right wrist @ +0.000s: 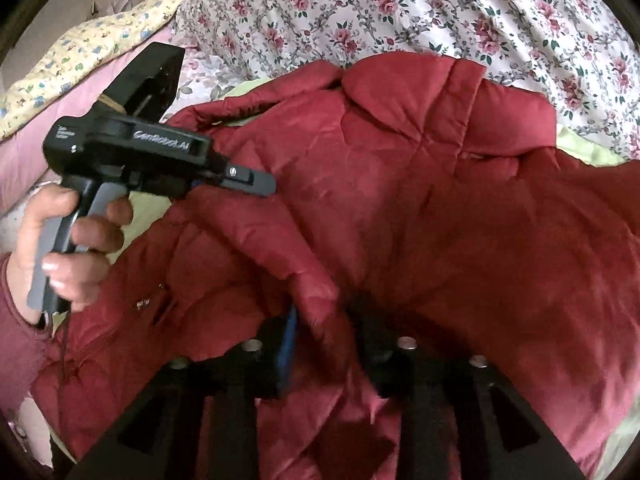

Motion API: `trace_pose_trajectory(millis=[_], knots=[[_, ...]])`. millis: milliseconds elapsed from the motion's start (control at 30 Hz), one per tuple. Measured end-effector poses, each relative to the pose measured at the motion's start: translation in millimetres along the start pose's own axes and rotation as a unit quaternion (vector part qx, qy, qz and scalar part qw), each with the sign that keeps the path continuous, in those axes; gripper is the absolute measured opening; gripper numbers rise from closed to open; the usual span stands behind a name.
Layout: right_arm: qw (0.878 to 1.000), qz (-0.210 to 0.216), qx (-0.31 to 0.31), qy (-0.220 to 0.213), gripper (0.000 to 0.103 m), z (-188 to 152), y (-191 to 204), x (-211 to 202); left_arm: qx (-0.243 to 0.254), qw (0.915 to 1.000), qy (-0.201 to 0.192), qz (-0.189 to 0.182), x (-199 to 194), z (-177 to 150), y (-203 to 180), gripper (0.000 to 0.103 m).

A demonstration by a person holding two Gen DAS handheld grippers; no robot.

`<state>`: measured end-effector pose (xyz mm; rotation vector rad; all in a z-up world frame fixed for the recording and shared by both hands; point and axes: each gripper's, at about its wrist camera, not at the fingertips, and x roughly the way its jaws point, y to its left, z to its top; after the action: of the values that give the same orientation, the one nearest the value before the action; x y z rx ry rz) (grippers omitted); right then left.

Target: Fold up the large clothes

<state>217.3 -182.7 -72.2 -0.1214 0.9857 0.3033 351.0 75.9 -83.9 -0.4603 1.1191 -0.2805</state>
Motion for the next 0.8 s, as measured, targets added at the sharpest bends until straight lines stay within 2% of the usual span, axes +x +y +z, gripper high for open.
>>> trace_pose_trajectory(millis=[133,200,300,367,500,600,667,733,800], knots=[[0.999,-0.026,0.035,-0.015,0.045,-12,-18,-27,0.025,0.9954,-0.06,0.071,-25,-5,0,0.017],[0.995,-0.037,0.082,-0.042,0.045,-13,-38,-46,0.029,0.9922,-0.077,0.094,-31,-5,1,0.017],[0.986,-0.063,0.128,-0.083,0.045,-10,-64,-70,0.034,0.9902,-0.081,0.108,-21,-5,4,0.017],[0.982,-0.081,0.146,-0.093,0.047,-4,-78,-74,0.048,0.9879,-0.077,0.126,-8,-4,0,0.018],[0.977,-0.109,0.165,-0.081,0.048,7,-101,-58,0.057,0.987,-0.066,0.135,-8,-9,-2,0.022],[0.976,-0.134,0.172,-0.033,0.049,6,-115,-27,0.048,0.9866,-0.07,0.14,-21,-13,-4,0.031],[0.975,-0.134,0.179,-0.008,0.049,-1,-120,-11,0.049,0.984,-0.09,0.145,-49,-19,-7,0.032],[0.975,-0.143,0.172,-0.005,0.049,-4,-120,-5,0.057,0.98,-0.119,0.149,-68,-25,-18,0.032],[0.974,-0.151,0.168,-0.002,0.051,-3,-118,-4,0.061,0.9797,-0.142,0.128,-82,-25,-30,0.032]])
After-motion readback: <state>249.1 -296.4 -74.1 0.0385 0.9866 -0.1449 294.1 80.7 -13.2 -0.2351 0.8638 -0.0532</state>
